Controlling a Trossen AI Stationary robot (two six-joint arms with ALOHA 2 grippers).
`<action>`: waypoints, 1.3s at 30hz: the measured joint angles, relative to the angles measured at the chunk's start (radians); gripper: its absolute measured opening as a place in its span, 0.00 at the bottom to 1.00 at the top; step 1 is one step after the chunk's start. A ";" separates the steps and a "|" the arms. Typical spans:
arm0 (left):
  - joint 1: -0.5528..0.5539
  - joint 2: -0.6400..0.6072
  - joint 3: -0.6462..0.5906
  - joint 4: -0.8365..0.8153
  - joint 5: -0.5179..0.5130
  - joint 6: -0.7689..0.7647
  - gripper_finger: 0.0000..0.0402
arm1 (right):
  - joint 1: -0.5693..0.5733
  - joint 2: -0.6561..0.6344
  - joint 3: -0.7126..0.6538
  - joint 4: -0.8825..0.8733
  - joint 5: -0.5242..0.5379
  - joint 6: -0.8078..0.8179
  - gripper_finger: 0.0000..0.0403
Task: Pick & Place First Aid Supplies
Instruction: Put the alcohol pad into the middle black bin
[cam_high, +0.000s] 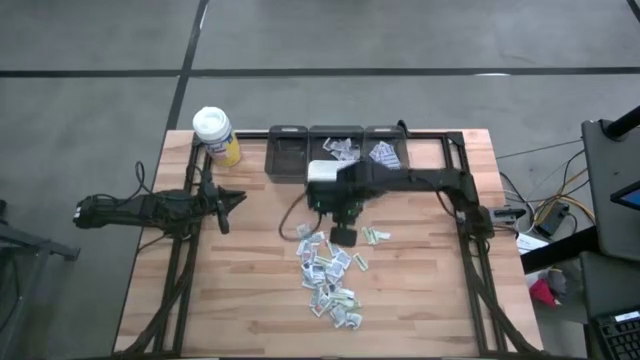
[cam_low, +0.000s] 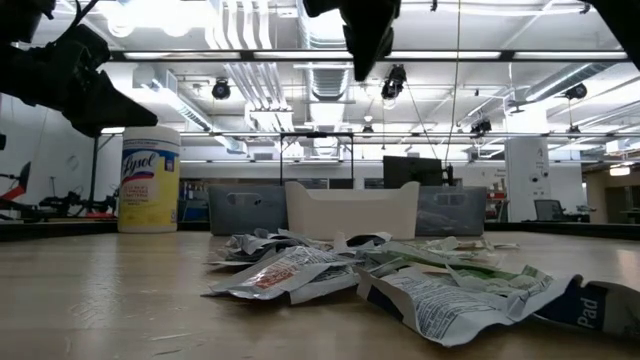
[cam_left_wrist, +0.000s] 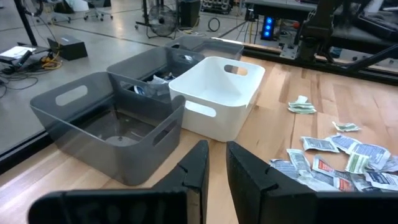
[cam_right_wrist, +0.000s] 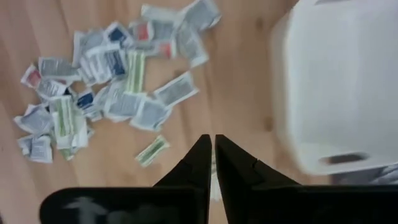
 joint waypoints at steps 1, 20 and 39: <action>0.000 0.000 0.000 0.000 0.000 0.000 0.13 | 0.017 0.000 -0.026 0.006 0.000 0.027 0.04; 0.000 0.000 0.000 0.000 0.034 0.000 0.13 | 0.125 0.001 -0.387 0.241 -0.086 0.343 0.04; 0.000 0.000 0.000 0.002 0.035 -0.001 0.13 | 0.115 0.002 -0.459 0.389 -0.177 0.274 0.26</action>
